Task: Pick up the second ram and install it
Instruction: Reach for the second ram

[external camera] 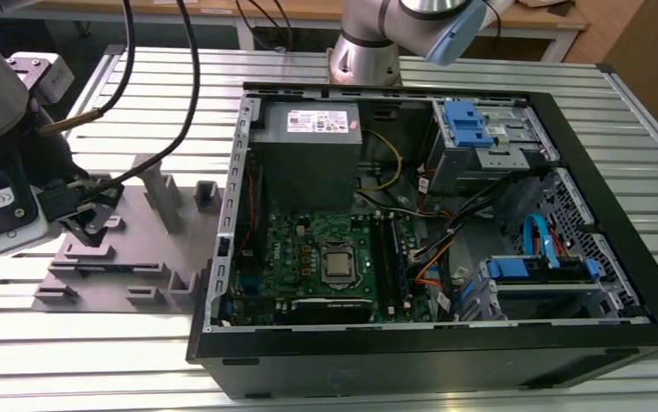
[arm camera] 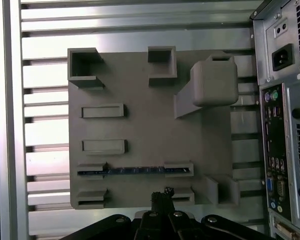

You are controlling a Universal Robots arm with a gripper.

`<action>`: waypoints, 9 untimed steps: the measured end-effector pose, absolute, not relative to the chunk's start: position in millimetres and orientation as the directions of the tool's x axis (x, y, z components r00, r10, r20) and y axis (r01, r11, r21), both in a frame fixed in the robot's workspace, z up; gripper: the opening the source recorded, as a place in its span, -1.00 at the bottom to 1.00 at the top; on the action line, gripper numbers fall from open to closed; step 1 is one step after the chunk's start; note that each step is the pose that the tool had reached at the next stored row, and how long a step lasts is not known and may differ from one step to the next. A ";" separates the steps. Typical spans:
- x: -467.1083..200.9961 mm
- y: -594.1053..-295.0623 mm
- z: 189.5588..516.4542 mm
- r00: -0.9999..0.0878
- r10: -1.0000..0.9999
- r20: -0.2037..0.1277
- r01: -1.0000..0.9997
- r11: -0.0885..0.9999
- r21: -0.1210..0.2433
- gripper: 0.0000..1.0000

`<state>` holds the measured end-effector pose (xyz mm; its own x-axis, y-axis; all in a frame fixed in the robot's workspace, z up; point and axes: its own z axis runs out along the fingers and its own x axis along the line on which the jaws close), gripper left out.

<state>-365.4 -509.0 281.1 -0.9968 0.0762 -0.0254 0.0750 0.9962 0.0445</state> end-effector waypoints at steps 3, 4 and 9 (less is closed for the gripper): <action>-365.4 -509.0 275.7 -0.997 0.076 -0.025 0.075 0.996 0.044 -0.85; -365.4 -509.0 273.8 -0.997 0.076 -0.025 0.075 0.996 0.044 -0.85; -365.4 -509.5 264.7 -0.997 0.076 -0.025 0.075 0.996 0.044 -0.85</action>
